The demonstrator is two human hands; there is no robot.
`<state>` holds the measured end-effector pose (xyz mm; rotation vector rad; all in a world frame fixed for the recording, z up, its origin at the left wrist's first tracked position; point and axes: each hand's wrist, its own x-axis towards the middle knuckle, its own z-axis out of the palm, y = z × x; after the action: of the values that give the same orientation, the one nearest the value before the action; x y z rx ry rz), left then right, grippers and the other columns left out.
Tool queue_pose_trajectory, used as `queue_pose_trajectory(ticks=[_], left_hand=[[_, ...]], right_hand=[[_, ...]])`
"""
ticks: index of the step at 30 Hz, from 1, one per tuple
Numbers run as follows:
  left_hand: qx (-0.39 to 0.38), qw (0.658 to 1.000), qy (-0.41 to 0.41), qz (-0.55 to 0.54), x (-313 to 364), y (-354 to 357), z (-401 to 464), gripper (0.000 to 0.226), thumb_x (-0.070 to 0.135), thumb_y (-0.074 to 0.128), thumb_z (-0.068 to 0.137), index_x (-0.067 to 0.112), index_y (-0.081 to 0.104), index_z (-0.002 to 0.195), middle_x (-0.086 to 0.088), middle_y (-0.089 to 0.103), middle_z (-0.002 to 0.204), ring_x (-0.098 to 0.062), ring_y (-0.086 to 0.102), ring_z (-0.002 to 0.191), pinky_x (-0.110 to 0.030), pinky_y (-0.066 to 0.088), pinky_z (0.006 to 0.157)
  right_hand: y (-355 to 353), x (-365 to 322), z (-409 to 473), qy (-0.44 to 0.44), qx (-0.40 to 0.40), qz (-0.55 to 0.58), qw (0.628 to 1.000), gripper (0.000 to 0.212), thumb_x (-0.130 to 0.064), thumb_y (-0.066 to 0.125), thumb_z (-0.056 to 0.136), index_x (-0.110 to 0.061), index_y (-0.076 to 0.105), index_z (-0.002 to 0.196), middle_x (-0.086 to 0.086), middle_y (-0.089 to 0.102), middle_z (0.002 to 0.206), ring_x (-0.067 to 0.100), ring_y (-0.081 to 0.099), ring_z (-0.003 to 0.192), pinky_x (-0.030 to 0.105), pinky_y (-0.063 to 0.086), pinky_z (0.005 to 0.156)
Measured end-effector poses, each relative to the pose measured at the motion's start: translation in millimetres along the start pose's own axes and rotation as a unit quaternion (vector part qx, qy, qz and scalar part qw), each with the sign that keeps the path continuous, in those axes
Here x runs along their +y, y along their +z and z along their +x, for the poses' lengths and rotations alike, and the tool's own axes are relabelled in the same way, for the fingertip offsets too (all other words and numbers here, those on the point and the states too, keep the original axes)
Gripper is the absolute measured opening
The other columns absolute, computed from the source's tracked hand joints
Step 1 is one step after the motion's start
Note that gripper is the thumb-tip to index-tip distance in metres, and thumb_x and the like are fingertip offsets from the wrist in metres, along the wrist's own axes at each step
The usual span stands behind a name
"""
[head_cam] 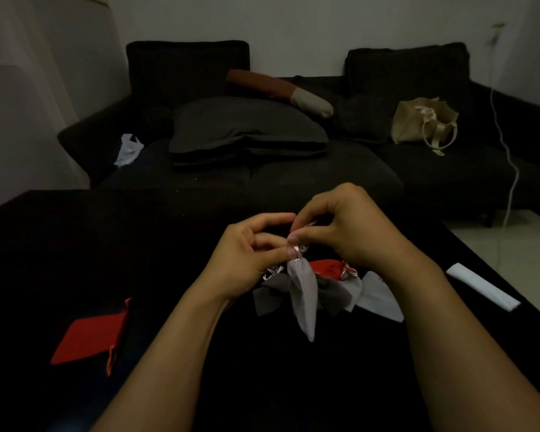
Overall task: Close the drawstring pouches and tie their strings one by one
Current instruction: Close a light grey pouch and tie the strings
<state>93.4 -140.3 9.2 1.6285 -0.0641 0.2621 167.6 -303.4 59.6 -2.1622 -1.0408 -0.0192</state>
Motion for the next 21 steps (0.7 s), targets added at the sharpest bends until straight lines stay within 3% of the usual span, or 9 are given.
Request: queue_pose_trajectory(ticks=[4, 10, 15, 17, 21], left_hand=[[-0.008, 1.000, 0.005, -0.016, 2.1, 1.4, -1.4, 0.048, -0.001, 0.073, 0.079, 0.017, 0.061, 0.122, -0.006, 0.077, 0.081, -0.013, 0.074, 0.081, -0.020, 0.054, 0.076], [0.030, 0.997, 0.037, -0.053, 4.6, 4.0, -2.4, 0.032, -0.002, 0.069, 0.081, 0.015, 0.068, 0.109, -0.006, 0.077, 0.084, -0.014, 0.074, 0.083, -0.018, 0.054, 0.076], [0.099, 0.993, 0.064, 0.000, -0.3, 6.0, 0.0, 0.016, 0.006, 0.069, 0.086, 0.014, 0.076, 0.098, 0.000, 0.078, 0.094, -0.013, 0.074, 0.091, -0.029, 0.060, 0.078], [0.128, 0.989, 0.071, 0.010, -1.2, 8.3, 1.0, 0.013, 0.007, 0.068, 0.088, 0.013, 0.076, 0.096, 0.001, 0.078, 0.092, -0.011, 0.074, 0.090, -0.024, 0.058, 0.078], [0.177, 0.976, 0.091, 0.085, -6.5, 12.1, 3.1, 0.012, 0.011, 0.066, 0.092, 0.021, 0.073, 0.092, 0.003, 0.076, 0.087, -0.008, 0.072, 0.083, -0.020, 0.057, 0.072]], right_hand=[[-3.2, 6.3, -4.8, 0.028, -0.035, 0.095, 0.994, 0.006, -0.019, 0.076, 0.082, -0.021, 0.079, 0.086, -0.008, 0.076, 0.085, 0.000, 0.069, 0.086, 0.022, 0.055, 0.083], [0.3, 11.4, -8.4, 0.105, -0.033, 0.256, 0.960, 0.012, -0.015, 0.070, 0.084, -0.010, 0.076, 0.093, 0.004, 0.076, 0.091, 0.011, 0.072, 0.087, 0.020, 0.057, 0.074], [9.5, 9.9, -4.8, 0.152, 0.002, 0.280, 0.948, 0.013, -0.021, 0.074, 0.079, -0.008, 0.076, 0.084, 0.012, 0.075, 0.085, 0.014, 0.070, 0.076, 0.025, 0.057, 0.071], [13.4, 9.9, -3.4, 0.158, 0.003, 0.289, 0.944, 0.010, -0.018, 0.071, 0.086, -0.009, 0.076, 0.083, 0.011, 0.075, 0.084, 0.016, 0.070, 0.078, 0.029, 0.057, 0.075], [15.2, 9.1, -4.3, 0.166, -0.006, 0.318, 0.933, 0.013, -0.012, 0.063, 0.093, -0.007, 0.075, 0.092, 0.006, 0.075, 0.084, 0.013, 0.070, 0.076, 0.023, 0.056, 0.068]])
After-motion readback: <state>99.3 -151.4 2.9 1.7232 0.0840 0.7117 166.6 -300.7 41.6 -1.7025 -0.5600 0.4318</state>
